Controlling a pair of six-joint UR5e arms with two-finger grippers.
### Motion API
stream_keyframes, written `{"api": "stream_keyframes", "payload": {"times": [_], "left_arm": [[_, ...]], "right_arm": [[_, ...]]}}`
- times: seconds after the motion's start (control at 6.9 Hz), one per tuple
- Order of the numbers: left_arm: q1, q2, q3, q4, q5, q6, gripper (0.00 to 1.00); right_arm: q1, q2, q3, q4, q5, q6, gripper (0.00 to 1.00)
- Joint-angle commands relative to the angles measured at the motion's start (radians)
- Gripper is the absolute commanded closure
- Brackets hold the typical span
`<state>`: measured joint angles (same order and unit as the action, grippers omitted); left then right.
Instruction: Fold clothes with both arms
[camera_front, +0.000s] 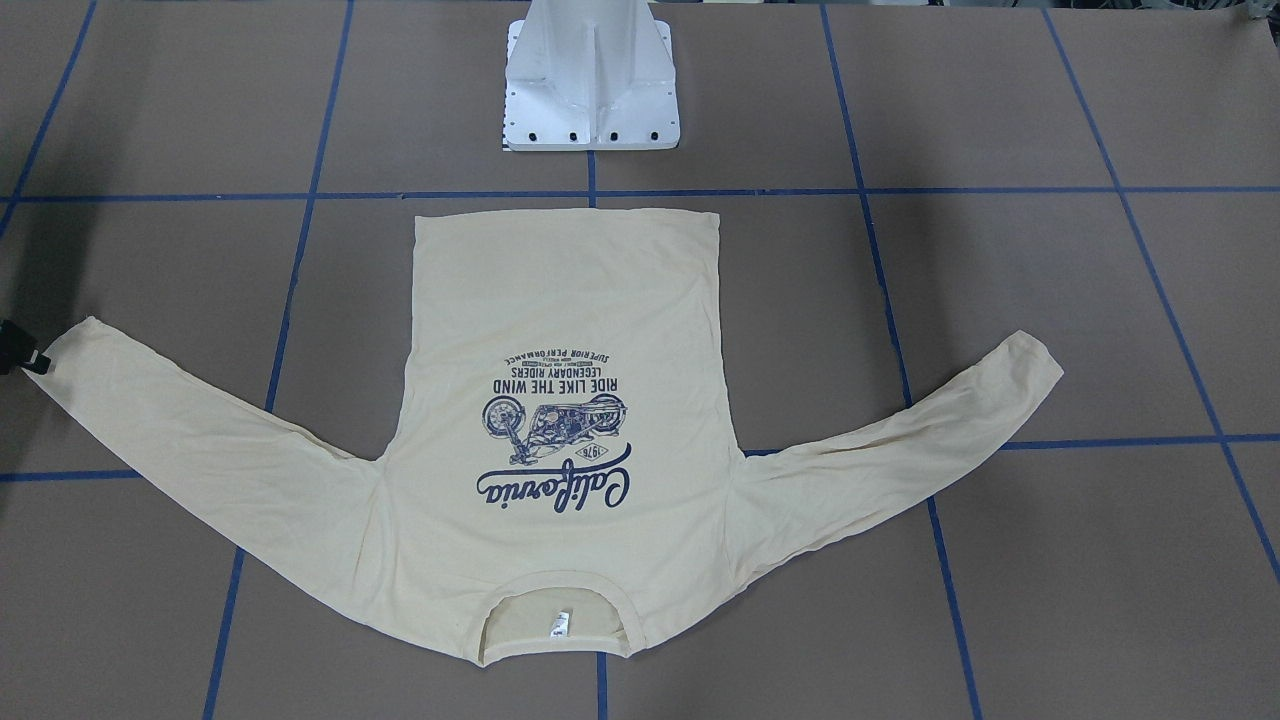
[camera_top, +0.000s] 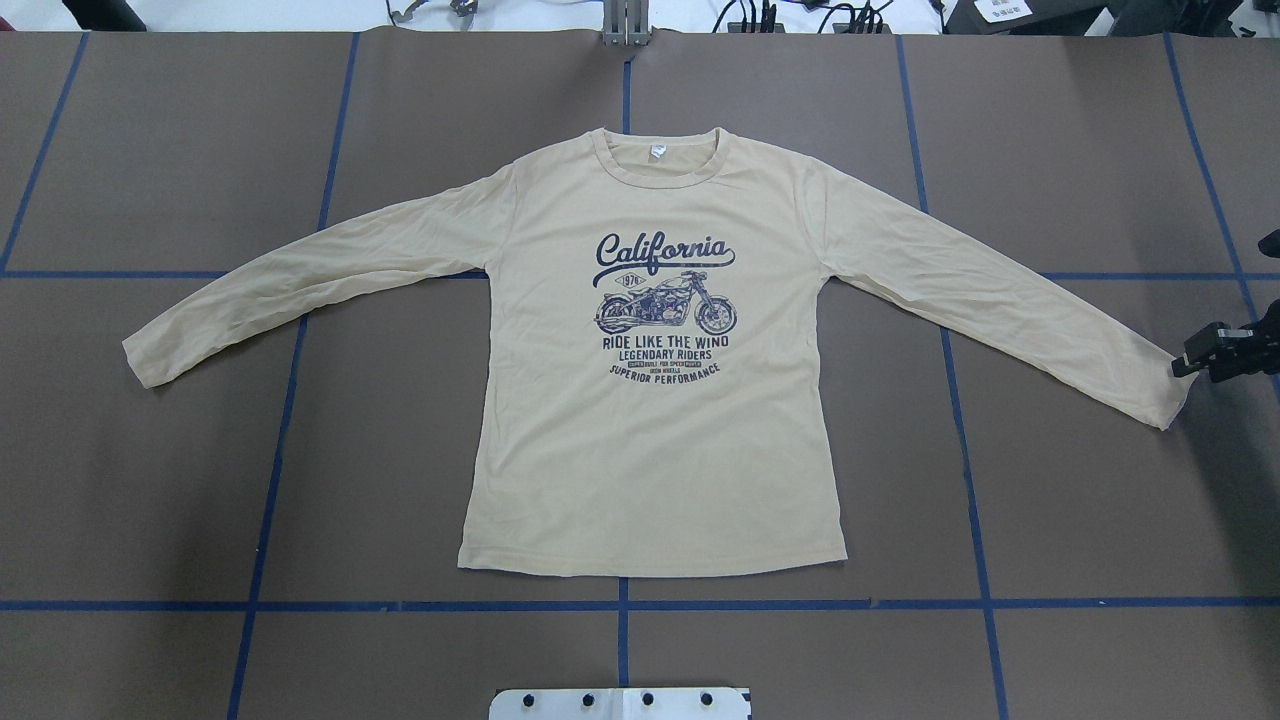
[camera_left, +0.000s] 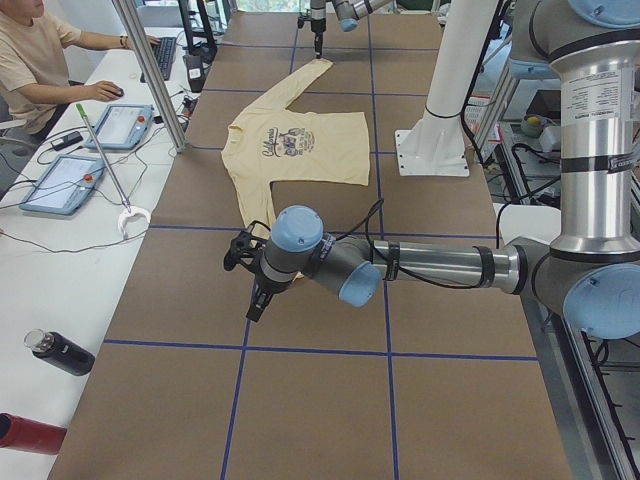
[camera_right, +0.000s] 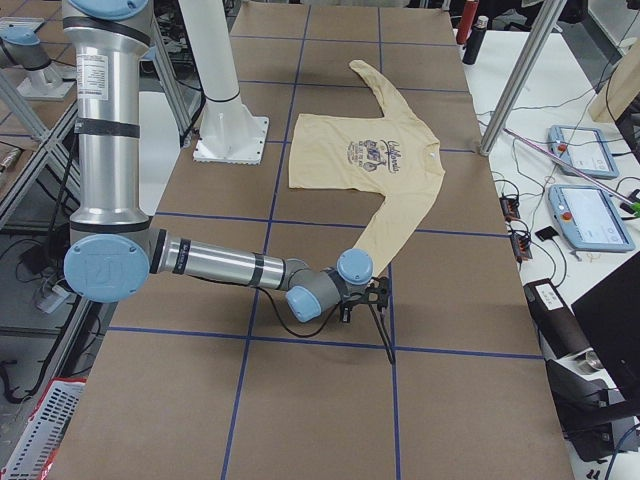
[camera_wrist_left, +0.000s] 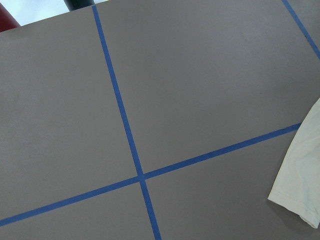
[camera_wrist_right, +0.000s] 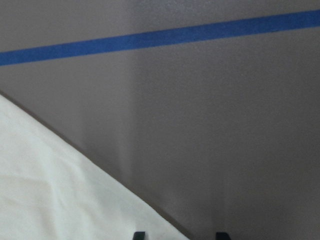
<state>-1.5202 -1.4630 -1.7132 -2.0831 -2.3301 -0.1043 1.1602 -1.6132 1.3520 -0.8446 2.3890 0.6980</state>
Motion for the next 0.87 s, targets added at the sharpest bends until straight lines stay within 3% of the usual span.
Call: {"api": "stream_keyframes", "payload": {"times": [0.0,0.14,0.29,0.72], "left_arm": [[0.000,0.001,0.001,0.000,0.000,0.000,0.00],[0.000,0.001,0.001,0.000,0.000,0.000,0.00],[0.000,0.001,0.001,0.000,0.000,0.000,0.00],[0.000,0.000,0.001,0.000,-0.002,-0.002,0.00]], "right_arm": [[-0.005,-0.001,-0.004,0.001,-0.001,0.000,0.47],[-0.007,-0.001,-0.004,-0.002,0.001,0.000,0.69],[-0.007,-0.001,-0.004,-0.002,0.001,0.000,1.00],[-0.005,0.007,0.021,-0.001,0.022,0.001,1.00]]}}
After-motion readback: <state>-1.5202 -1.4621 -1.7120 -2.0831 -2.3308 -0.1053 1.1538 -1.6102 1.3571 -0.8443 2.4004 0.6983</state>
